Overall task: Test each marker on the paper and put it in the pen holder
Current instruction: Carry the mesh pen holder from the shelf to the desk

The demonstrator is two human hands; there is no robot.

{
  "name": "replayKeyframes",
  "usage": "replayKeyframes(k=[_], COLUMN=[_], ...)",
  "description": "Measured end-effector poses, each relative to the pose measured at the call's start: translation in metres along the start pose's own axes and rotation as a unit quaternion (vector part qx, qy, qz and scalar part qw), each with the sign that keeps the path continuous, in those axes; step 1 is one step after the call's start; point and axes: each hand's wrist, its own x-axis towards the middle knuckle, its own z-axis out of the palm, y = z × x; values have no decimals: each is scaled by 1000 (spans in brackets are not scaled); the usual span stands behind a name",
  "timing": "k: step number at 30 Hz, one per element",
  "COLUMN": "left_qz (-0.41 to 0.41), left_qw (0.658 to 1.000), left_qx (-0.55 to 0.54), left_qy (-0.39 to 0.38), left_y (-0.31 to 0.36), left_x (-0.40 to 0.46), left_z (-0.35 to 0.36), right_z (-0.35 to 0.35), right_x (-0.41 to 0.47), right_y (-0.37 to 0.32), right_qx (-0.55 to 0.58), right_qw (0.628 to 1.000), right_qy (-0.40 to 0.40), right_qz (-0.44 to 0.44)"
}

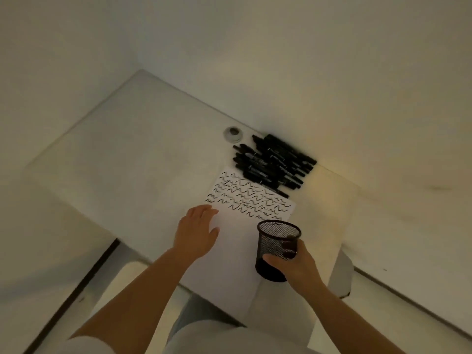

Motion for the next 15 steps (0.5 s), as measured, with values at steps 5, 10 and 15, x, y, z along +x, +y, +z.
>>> replayKeyframes(k=[5, 10, 15], left_qz=[194, 337, 349], left_qw=[978, 927, 921], left_qx=[66, 150, 143], left_qy=[-37, -73, -93], left_y=[-9, -15, -24], left_x=[60, 111, 121], left_z=[-7, -6, -4], right_z=[12, 13, 13], right_x=[24, 41, 59], right_y=[-25, -41, -46], right_qx=[33, 71, 101], right_qw=[993, 962, 909], right_qy=[104, 258, 402], right_qz=[43, 53, 40])
